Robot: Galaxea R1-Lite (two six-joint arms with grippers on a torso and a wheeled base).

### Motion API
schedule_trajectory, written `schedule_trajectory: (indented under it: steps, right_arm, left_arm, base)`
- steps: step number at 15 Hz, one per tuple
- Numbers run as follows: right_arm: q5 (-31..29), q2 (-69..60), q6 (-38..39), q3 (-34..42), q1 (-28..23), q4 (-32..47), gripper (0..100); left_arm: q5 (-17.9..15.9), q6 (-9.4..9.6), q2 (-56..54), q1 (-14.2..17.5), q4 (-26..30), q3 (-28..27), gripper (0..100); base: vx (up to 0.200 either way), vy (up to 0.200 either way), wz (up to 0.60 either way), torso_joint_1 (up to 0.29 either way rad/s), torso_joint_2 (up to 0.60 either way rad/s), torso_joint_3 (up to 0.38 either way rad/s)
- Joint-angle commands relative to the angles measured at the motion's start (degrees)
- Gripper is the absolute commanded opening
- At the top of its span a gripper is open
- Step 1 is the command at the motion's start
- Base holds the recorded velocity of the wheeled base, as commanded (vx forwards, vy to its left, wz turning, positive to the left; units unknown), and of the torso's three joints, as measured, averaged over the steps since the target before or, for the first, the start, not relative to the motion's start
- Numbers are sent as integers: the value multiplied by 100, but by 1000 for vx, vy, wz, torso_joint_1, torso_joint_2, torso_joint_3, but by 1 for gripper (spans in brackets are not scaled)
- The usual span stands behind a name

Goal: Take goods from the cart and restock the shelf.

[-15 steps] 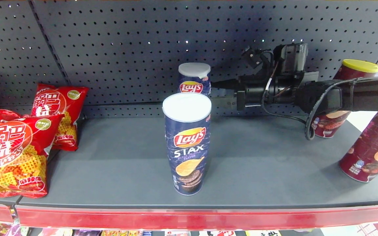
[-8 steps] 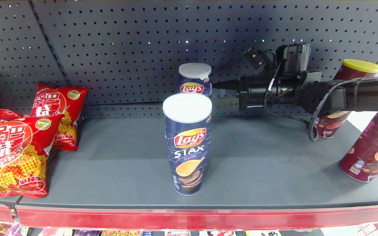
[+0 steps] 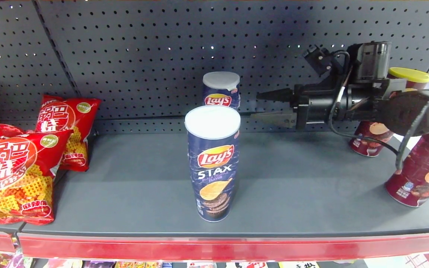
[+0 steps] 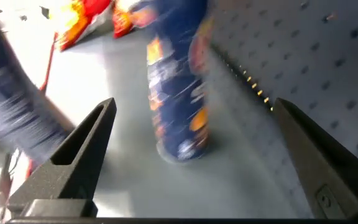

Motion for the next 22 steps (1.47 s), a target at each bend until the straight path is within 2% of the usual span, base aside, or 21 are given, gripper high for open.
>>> schedule_trajectory:
  steps: [1,4,8,18,22]
  right_arm:
    - [101,-736,-114,761,-52,-10,100]
    - [162,-1360,-298,1613,-17,-10,100]
    - [162,-1790,-395,2035,282,-10,100]
    - [136,-1404,-430,1939,1170,-18,100]
    - [110,-973,-430,1552,1425,-10,100]
  left_arm:
    - [2,-1,8,2,-1,1,100]
    - [2,-1,8,2,-1,1,100]
    - [2,-1,8,2,-1,1,100]
    - [2,-1,8,2,-1,1,100]
    - [2,-1,8,2,-1,1,100]
  base:
    - [0,0,0,0,0,0]
    - [0,0,0,0,0,0]
    - [0,0,0,0,0,0]
    - [0,0,0,0,0,0]
    - [0,0,0,0,0,0]
